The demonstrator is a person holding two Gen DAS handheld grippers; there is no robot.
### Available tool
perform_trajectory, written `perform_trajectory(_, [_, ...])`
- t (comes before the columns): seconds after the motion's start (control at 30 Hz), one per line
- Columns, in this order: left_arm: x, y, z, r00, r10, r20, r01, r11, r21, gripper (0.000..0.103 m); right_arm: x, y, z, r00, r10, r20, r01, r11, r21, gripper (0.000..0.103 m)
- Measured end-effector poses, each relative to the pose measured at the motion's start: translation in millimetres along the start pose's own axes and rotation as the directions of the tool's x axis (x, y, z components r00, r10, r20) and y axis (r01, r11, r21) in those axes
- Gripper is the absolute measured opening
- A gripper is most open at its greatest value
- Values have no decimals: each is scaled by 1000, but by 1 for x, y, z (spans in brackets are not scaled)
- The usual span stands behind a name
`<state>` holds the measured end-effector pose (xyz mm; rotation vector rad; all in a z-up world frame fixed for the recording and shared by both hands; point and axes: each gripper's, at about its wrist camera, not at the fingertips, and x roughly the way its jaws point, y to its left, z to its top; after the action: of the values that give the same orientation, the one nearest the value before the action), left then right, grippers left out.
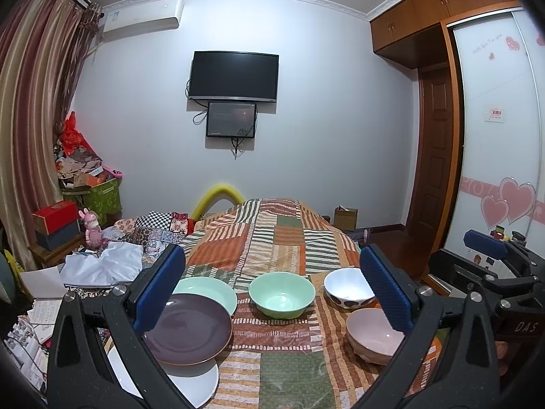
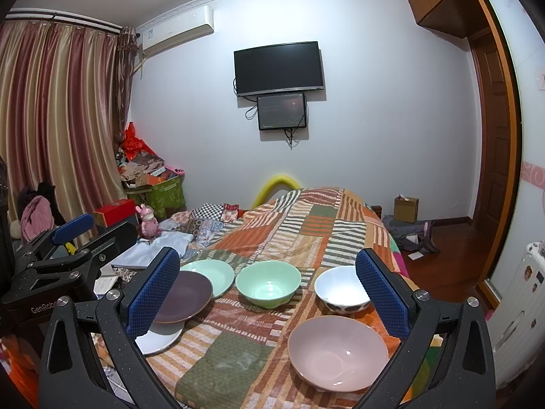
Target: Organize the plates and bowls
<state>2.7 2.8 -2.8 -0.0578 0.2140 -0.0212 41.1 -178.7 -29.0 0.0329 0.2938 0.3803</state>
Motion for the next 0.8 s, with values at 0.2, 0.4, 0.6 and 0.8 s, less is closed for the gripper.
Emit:
perform_trajectory(0.2, [2,-1,-1,1000,1,0,-1,1000,5,103,-1,-1,1,1000,0,2,0,1000,1,103])
perform_trajectory(0.4, [0,-1,-1,1000,-1,1,1,1000,7,103,-1,-1,1,1000,0,4,0,1000,0,103])
perform_trajectory(0.6, [-2,-1,0,1000,-4,6,3,1000,7,103,-1,-3,1,1000,-2,7,2,1000,1,103])
perform_trajectory(0.8, [-3,-2,1,1000,-5,6,5,1000,6,103,-2,-3,2,1000,-3,10,3,1000,-3,103])
